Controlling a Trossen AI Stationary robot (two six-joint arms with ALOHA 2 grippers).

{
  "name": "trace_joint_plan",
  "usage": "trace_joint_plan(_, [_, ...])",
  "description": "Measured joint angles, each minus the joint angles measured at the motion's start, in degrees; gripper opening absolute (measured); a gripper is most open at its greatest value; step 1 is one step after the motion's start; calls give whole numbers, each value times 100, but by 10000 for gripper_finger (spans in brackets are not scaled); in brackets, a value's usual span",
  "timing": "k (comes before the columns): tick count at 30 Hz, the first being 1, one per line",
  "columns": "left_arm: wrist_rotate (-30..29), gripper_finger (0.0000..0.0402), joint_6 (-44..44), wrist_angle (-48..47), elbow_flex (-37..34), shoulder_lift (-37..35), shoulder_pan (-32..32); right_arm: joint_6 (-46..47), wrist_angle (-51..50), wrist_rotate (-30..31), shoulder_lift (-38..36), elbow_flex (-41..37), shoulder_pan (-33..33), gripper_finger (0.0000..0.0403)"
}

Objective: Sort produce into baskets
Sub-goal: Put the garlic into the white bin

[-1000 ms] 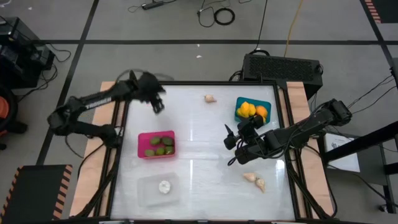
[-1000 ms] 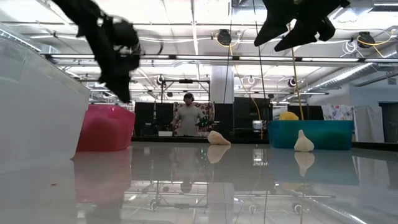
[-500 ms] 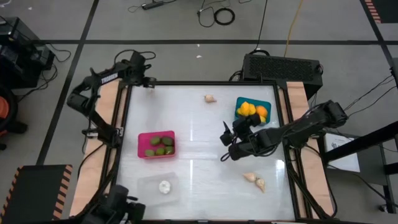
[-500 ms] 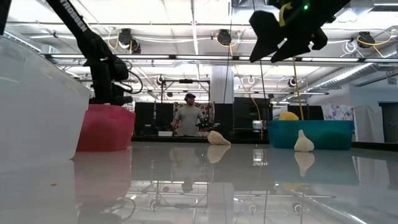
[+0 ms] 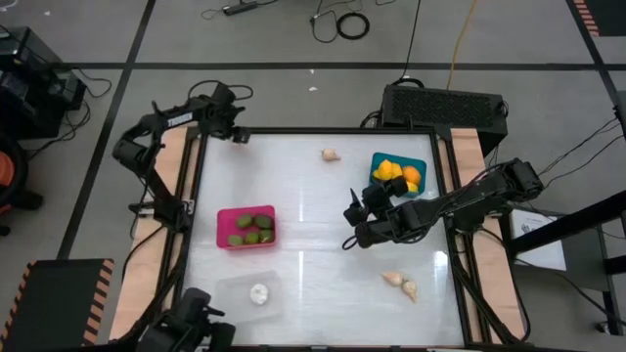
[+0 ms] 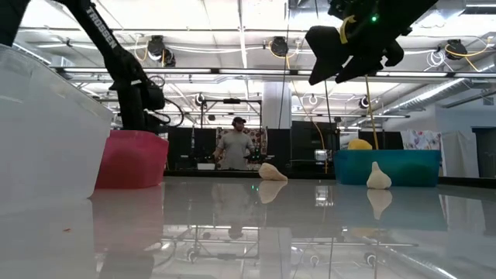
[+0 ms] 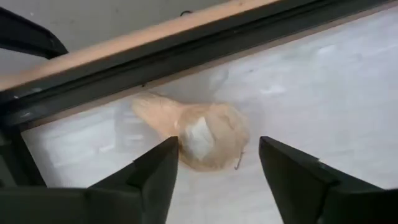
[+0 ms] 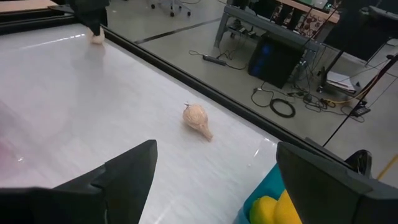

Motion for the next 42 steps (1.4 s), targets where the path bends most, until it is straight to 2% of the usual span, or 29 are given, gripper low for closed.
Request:
trace_joint_plan(3, [-20,261,4,4,0,85,2,-24,2,-2,0,0,-2,322])
trace_joint_plan(7, [-325,285,58,25,0,179,2,-82,21,0,0,0,-4,322])
trace_joint_plan(17, [-351,287,55,336,0,438,-123,-107,39,2,0,0,-2,322])
trace_joint_plan(21, [-349,270,50,387,0,444,-180,-108,39,1,0,0,-2,322])
trace_joint_plan(28, [-356,191,41,399,0,444,-186,-107,38,2,0,0,-2,322])
trace_joint_plan(31, [-371,170,41,399,0,444,-186,-107,37,2,0,0,-2,322])
trace_joint_plan(34, [-299,168,50,243,-2,411,-186,-107,39,2,0,0,-2,322])
trace_joint_plan(36, [-21,173,170,14,-2,316,-185,-107,39,2,0,0,-2,322])
trace_joint_plan(42, [722,179,369,-616,-2,-500,-191,-162,168,2,0,0,-2,322])
